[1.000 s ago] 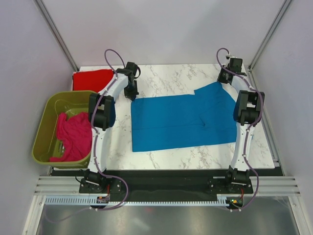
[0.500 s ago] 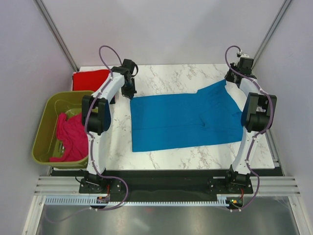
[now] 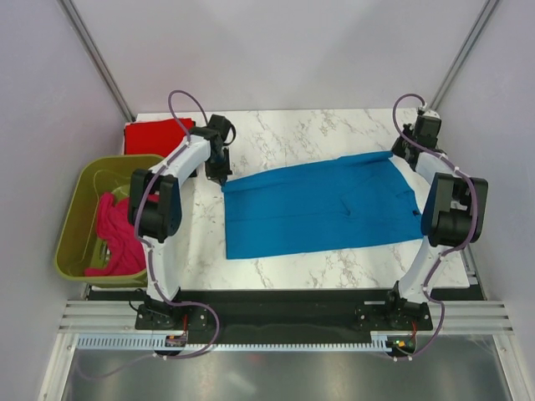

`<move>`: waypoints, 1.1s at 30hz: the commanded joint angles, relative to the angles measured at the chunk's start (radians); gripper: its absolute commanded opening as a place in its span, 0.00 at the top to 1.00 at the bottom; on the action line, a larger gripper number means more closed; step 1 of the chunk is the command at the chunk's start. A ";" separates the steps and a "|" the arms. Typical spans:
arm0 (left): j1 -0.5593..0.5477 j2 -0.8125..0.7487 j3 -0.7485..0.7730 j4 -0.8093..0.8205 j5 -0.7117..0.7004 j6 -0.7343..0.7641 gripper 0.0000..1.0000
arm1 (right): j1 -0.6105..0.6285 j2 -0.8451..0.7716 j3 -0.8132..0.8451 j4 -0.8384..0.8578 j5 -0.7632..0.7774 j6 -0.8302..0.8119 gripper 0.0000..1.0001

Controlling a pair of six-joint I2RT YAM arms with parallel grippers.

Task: Fold and stack the t-shirts
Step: Fold the tshirt

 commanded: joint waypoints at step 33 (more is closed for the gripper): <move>-0.100 -0.296 -0.392 0.140 -0.105 -0.053 0.98 | -0.116 -0.445 -0.464 0.018 0.094 0.169 1.00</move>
